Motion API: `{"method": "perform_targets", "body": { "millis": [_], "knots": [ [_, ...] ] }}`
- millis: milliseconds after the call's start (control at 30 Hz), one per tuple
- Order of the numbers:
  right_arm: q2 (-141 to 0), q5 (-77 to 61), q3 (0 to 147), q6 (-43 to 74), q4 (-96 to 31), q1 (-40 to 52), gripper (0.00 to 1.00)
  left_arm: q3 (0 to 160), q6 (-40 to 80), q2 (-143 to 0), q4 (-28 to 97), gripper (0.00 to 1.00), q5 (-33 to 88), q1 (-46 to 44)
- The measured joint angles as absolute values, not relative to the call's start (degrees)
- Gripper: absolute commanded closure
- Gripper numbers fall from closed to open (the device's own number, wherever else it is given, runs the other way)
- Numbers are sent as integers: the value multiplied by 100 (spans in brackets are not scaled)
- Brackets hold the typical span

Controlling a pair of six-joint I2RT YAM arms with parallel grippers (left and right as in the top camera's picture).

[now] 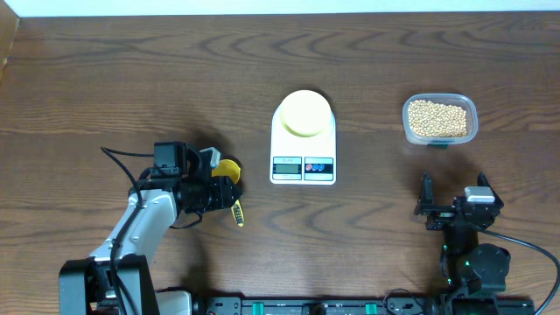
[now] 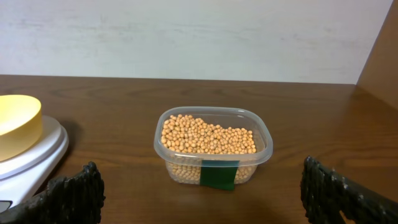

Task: Scoop item into bowl and weigh 50g on scale
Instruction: 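Grasp the yellow scoop handle with the left gripper and lift it, then carry the scoop above the scale toward the right gripper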

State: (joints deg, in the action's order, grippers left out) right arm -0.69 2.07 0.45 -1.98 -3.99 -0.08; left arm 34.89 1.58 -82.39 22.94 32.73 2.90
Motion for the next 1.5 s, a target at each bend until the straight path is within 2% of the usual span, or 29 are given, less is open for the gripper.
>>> {"method": "perform_targets", "body": {
  "millis": [400,500,567,600,667,933,1033,1067,1300,1500],
  "knots": [
    [-69,207,45,-198,-399,-8,1,3271,172,-8239,2331,45,3297,290],
    [-69,207,45,-198,-399,-8,1,3256,191,-8252,2202,54,3304,290],
    [-69,207,45,-198,-399,-8,1,3253,224,-8324,2145,55,3321,290],
    [-69,207,45,-198,-399,-8,1,3256,270,-8390,2084,59,3398,290],
    [-69,207,45,-198,-397,-8,1,3260,292,-8455,2029,61,3476,290],
    [-69,207,45,-198,-399,-8,1,3253,320,-8615,1979,88,3566,290],
    [-69,207,45,-198,-399,-8,1,3253,351,-8615,1981,89,3562,290],
    [-69,207,45,-198,-399,-8,1,3253,403,-8615,1981,92,3564,290],
    [-69,207,45,-198,-399,-8,1,3262,473,-8501,1988,93,4278,290],
    [-69,207,45,-198,-401,-8,1,3374,891,-7308,1446,93,5308,290]
  ]
}}
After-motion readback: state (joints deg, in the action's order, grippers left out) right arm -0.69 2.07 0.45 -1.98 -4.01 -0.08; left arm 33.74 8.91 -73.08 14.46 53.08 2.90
